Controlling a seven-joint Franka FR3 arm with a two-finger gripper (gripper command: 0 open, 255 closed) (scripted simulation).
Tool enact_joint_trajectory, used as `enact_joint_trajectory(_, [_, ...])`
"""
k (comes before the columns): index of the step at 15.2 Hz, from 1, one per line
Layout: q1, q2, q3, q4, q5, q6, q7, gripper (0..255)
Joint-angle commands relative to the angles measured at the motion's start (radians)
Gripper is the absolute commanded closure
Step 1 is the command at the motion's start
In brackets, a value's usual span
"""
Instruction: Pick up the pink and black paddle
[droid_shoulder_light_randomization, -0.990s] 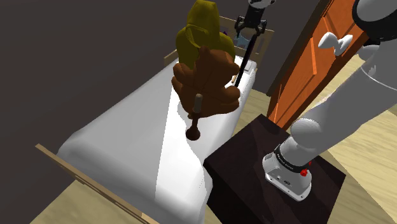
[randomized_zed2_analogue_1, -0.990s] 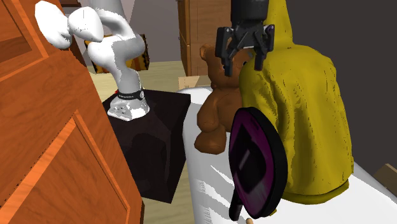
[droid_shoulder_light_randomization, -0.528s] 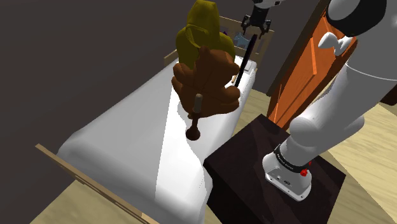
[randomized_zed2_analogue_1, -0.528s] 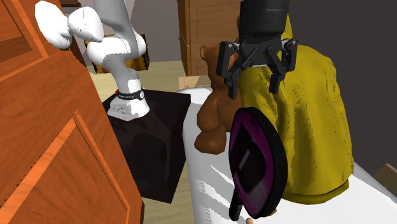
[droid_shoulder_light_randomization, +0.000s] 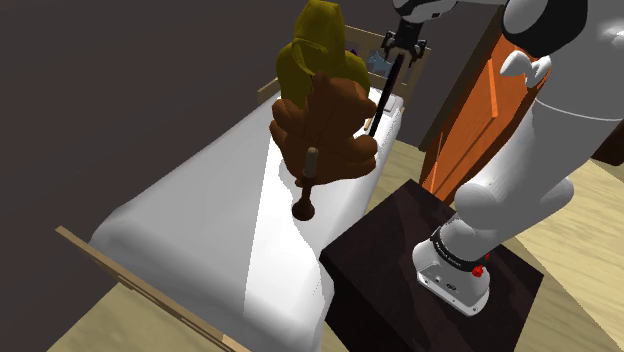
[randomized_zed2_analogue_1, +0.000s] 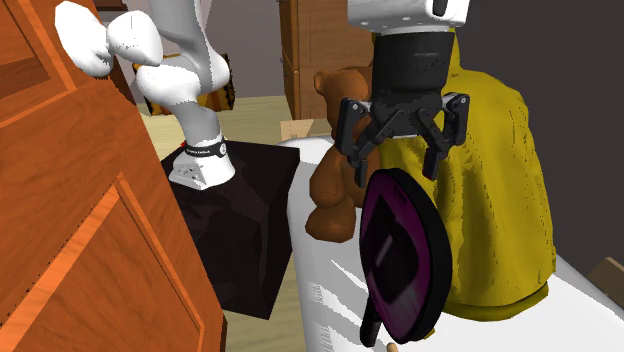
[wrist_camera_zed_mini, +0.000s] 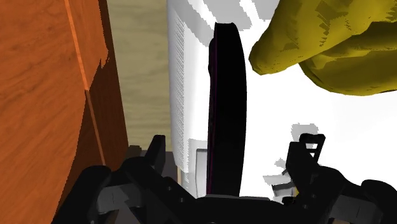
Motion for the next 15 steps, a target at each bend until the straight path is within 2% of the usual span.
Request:
enact_joint_trajectory(1, [0.0,0.007,0.0,-0.025,-0.001,0.033,0.004,0])
enact_joint_trajectory(3, [0.0,0.007,0.0,-0.025,-0.001,0.033,0.004,0])
enact_joint_trajectory(4, [0.0,0.007,0.0,-0.026,-0.001,0.033,0.004,255])
enact_joint_trajectory(13, [0.0,0.007,0.0,-0.025,-0.001,0.033,0.004,255])
enact_joint_trajectory(15, [0.001,0.001,0.0,-0.006,0.0,0.008,0.002,255])
